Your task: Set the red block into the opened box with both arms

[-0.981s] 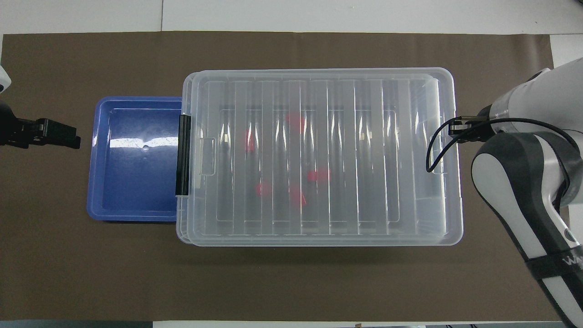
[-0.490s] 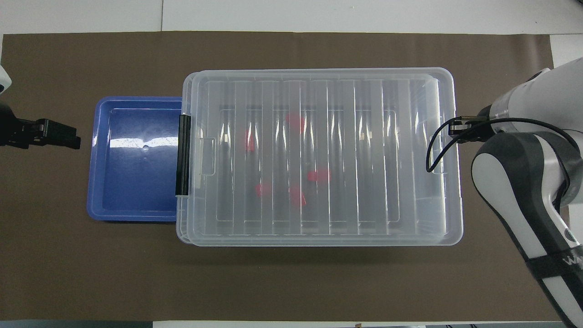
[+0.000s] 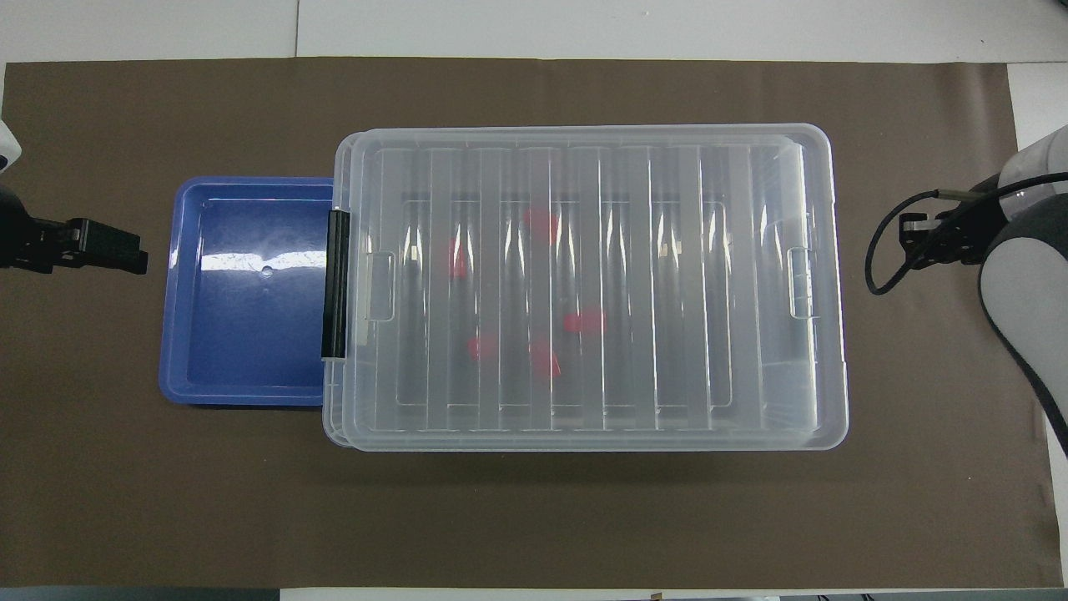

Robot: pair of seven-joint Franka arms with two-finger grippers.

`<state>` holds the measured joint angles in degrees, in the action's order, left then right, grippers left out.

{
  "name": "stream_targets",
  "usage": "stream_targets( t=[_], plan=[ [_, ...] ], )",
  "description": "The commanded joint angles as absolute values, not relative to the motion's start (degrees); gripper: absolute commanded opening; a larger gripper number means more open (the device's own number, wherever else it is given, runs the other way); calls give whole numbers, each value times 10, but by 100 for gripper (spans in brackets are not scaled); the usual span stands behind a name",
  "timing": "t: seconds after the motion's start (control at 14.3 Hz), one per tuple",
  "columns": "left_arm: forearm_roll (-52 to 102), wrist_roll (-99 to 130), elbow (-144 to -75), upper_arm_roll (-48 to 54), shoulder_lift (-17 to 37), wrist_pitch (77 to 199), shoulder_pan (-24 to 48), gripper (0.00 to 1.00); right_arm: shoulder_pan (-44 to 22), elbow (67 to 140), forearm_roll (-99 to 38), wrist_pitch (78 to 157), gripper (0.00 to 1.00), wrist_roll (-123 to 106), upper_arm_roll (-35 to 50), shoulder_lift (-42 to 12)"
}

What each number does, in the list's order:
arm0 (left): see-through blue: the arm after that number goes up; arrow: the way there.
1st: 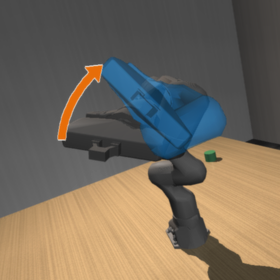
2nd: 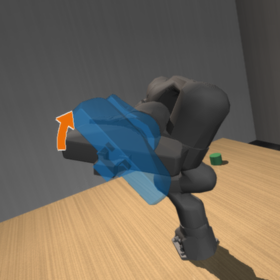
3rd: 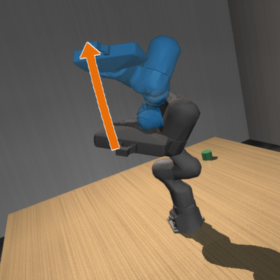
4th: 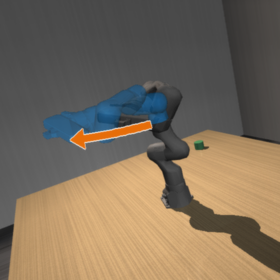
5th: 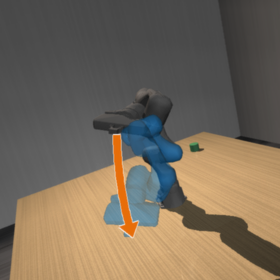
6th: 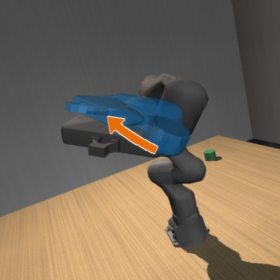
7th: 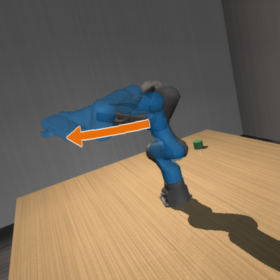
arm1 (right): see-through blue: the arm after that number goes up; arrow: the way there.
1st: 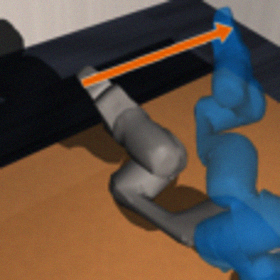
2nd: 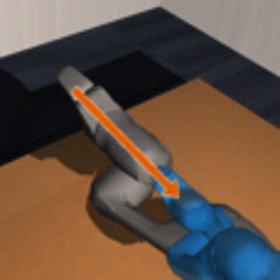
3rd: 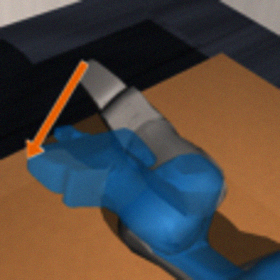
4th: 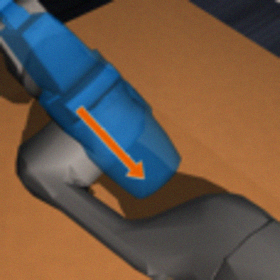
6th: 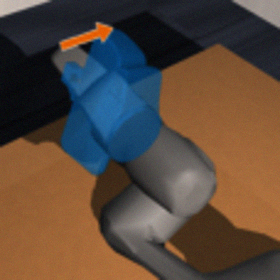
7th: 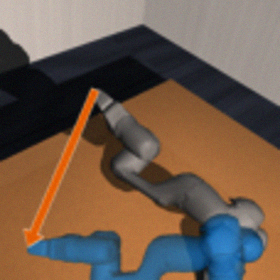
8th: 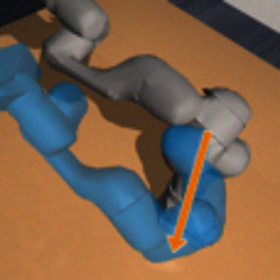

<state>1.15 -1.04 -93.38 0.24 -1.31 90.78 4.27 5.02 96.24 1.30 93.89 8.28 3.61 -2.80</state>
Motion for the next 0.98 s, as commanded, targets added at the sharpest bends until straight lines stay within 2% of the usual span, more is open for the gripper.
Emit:
stream_targets(
  t=[0.0, 0.07, 0.28, 0.91],
  plan=[
    [18, -13, -935, -5, -15, 903, 42, 100, 55, 913, 12, 875, 93, 36, 15, -32],
    [18, -13, -935, -5, -15, 903, 42, 100, 55, 895, 11, 852, 100, 6, 7, -31],
    [18, -13, -935, -4, -15, 903, 42, 100, 55, 860, 14, 808, 100, -20, 2, -29],
    [18, -13, -935, -5, -15, 903, 42, 100, 55, 860, 12, 846, 100, -22, 3, -29]
  ],
)
